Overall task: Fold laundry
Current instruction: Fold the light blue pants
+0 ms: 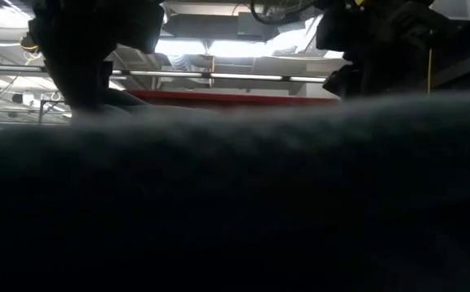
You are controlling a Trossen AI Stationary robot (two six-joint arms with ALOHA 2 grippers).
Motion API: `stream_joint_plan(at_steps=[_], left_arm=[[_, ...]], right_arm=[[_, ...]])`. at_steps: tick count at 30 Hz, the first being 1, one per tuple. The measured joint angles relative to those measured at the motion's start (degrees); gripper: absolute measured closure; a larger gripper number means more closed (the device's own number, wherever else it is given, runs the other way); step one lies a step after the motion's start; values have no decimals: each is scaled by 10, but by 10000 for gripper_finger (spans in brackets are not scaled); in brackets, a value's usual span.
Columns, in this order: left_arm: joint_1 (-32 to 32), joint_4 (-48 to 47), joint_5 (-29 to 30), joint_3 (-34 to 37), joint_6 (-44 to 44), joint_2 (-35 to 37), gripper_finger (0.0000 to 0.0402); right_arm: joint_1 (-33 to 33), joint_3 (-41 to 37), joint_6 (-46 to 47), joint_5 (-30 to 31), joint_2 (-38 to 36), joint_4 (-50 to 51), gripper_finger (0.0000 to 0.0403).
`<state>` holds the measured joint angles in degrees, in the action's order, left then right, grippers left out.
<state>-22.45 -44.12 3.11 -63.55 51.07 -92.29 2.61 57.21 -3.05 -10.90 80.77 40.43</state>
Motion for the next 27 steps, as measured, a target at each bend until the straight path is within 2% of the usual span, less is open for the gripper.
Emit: stream_joint_plan(at_steps=[4,6,10,13,21,27], left_arm=[[5,29,-4,0,-3,1,321],[12,39,-24,0,-3,4,311],[23,30,-68,-8,-5,8,302],[27,29,-78,-16,-10,17,301],[43,18,-67,-30,-49,70,301],[62,-58,-10,-30,-51,123,301]], right_arm=[[0,0,-1,-7,0,-45,224],[0,0,-2,-7,0,-79,225],[0,0,-2,-7,0,-148,225],[0,0,-2,-7,0,-186,225],[4,0,-1,-10,12,-275,226],[47,0,-2,-12,69,-418,226]])
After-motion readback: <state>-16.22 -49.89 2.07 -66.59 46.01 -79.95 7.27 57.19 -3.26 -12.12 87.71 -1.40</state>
